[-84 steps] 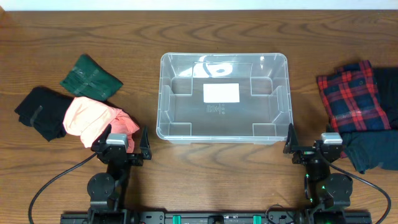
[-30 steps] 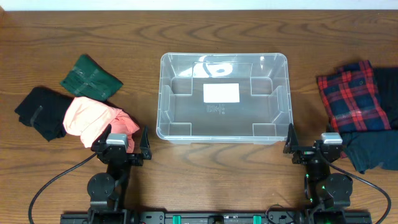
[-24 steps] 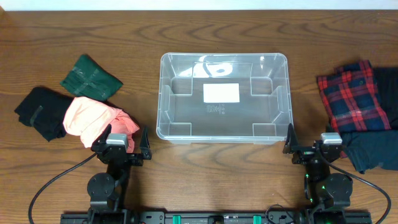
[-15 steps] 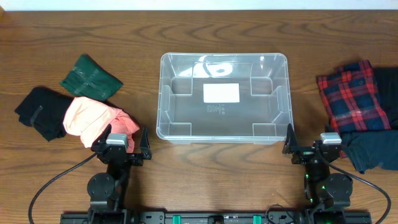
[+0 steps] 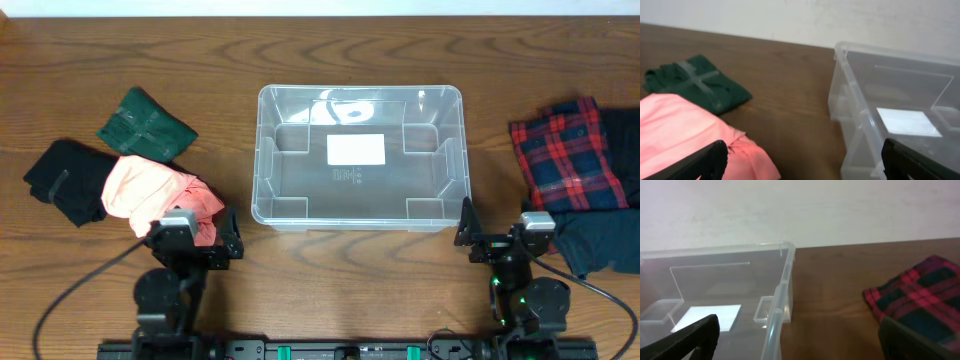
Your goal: Pack container
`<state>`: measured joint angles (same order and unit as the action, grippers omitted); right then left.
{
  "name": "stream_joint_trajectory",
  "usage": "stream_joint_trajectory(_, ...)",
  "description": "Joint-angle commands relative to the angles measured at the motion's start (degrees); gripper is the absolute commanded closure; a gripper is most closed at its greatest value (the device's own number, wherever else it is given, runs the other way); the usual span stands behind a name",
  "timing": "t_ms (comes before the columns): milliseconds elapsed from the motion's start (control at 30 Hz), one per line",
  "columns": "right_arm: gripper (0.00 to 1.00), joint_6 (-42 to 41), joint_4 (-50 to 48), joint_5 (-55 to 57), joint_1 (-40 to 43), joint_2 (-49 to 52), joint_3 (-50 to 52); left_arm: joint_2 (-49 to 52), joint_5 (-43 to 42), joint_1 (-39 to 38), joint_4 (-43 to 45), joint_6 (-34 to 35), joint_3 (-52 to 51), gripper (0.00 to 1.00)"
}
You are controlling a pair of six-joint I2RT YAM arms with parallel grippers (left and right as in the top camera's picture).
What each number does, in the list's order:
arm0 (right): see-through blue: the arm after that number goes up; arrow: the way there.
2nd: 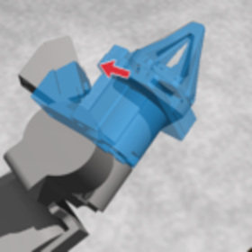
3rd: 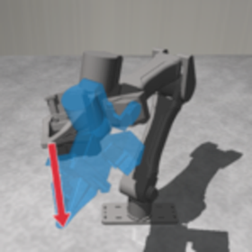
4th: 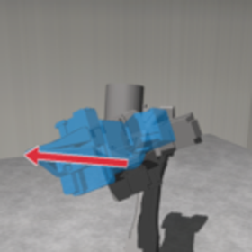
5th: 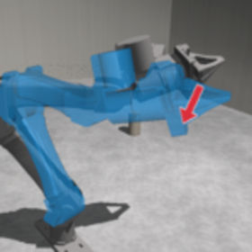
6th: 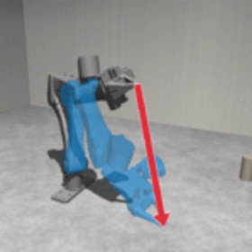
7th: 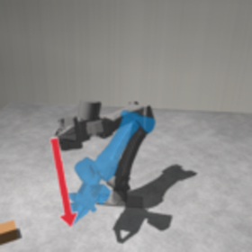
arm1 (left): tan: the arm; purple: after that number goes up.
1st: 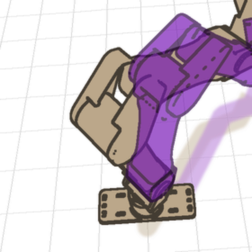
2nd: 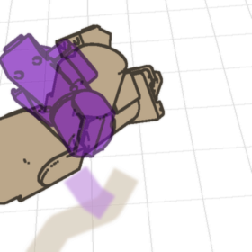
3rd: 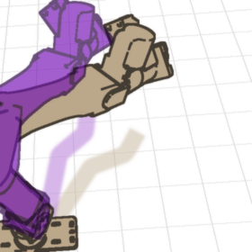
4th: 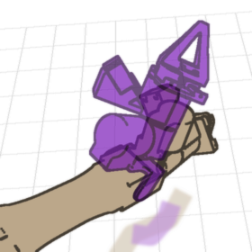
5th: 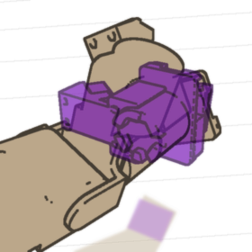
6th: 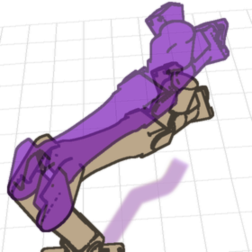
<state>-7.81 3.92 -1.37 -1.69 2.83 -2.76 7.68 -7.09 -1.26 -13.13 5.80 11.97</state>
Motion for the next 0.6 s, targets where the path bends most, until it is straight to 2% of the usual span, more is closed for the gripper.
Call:
stream_joint_trajectory(0, 0.01, 3.8, -0.2, 2.1, -0.4, 4.0, -6.6, 6.6, 0.2, -0.2, -2.7, -0.7, 10.6, 0.02)
stream_joint_trajectory(100, 0.01, 4.5, 0.9, 6.4, -0.4, 10.8, -13.1, 15.1, 0.3, -0.2, -7.9, -3.4, 19.4, 0.02)
stream_joint_trajectory(233, 0.01, 5.4, 6.8, 10.5, -0.3, 23.7, -24.9, 26.3, 0.3, -0.2, -15.9, -3.6, 30.6, 0.02)
stream_joint_trajectory(400, 0.01, 9.1, 19.2, 14.2, 1.0, 41.8, -40.7, 36.2, 0.3, -0.2, -24.4, -3.7, 39.9, 0.02)
stream_joint_trajectory(567, 0.01, 9.2, 34.1, 15.3, 3.8, 57.4, -55.6, 40.3, 0.2, -0.2, -29.3, -3.6, 43.4, 0.02)
